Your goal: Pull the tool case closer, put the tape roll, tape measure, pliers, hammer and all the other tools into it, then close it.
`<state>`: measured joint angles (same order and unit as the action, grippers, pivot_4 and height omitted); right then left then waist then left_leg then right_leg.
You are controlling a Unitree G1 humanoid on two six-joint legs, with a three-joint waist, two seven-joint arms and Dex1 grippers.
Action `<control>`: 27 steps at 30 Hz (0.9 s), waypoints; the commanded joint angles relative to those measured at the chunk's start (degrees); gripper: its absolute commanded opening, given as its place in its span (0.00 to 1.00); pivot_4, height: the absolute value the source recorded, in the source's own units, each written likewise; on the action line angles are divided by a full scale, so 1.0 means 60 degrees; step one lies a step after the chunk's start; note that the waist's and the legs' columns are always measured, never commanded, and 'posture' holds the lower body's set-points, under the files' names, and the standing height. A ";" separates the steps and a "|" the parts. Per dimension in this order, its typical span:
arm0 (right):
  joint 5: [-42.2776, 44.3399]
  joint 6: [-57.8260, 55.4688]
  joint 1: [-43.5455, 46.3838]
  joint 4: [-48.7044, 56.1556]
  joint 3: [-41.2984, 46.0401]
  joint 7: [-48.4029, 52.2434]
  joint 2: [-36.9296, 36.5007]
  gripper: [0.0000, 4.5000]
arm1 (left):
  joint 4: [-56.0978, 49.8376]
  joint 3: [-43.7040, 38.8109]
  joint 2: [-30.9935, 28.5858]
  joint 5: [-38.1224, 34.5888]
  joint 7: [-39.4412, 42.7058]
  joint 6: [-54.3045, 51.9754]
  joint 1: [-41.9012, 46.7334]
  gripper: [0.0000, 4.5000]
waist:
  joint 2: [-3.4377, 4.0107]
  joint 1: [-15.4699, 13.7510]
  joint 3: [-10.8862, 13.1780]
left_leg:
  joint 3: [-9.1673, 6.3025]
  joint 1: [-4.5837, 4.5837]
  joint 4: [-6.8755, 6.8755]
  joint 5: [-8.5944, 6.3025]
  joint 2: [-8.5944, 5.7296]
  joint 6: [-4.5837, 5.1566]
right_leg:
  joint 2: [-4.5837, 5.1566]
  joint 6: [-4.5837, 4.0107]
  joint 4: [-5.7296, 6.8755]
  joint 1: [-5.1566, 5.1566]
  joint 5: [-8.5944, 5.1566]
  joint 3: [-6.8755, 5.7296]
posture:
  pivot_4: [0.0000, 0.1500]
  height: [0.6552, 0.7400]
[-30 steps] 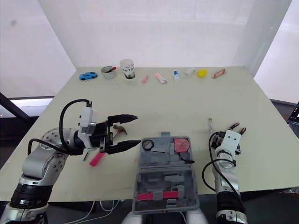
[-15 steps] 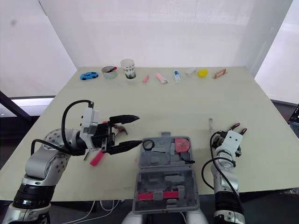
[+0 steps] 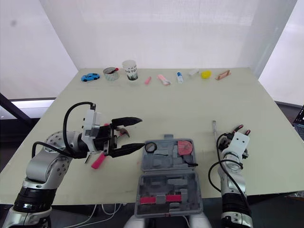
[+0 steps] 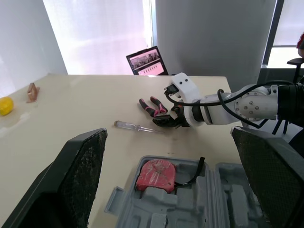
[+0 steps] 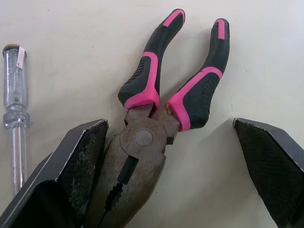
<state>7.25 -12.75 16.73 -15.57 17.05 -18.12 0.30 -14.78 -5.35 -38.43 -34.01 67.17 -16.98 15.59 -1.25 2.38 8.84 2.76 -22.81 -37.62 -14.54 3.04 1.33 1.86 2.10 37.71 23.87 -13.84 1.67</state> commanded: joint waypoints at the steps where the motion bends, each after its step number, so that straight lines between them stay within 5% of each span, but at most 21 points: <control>1: 0.0052 0.0150 0.0112 0.0047 0.0109 -0.0024 -0.0071 0.68 | -0.0263 -0.0093 0.0018 -0.0196 -0.0051 0.0052 0.0154 1.00 | 0.0000 0.0000 0.0000 | 0.0000 0.0000 0.0000 0.0000 0.0000 0.0000 | 0.0000 0.0000 0.0000 0.0000 0.0000 0.0001 | 1.00 1.00; 6: 0.0063 0.0174 0.0105 0.0004 0.0069 0.0029 -0.0065 0.22 | -0.0287 -0.0102 0.0031 -0.0215 -0.0084 0.0040 0.0144 1.00 | 0.0000 0.0001 0.0000 | 0.0000 0.0000 0.0000 0.0000 0.0000 0.0000 | 0.0000 0.0000 0.0002 0.0000 0.0000 0.0000 | 1.00 1.00; 27: 0.0279 0.0997 -0.1168 0.0991 0.0224 0.2164 -0.1851 0.21 | -0.0236 -0.0043 0.0085 -0.0155 0.0006 0.0172 0.0166 1.00 | 0.0013 -0.0025 0.0009 | 0.0002 -0.0008 0.0001 0.0000 -0.0007 0.0001 | 0.0004 0.0002 -0.0007 0.0001 -0.0001 0.0002 | 1.00 1.00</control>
<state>8.13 -8.52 9.49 -13.60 16.98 -6.28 -9.78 -14.78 -5.21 -37.80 -34.01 66.83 -16.88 15.67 -1.17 2.22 8.89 2.78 -22.85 -37.62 -14.54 3.00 1.33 1.89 2.12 37.68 23.88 -13.84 1.68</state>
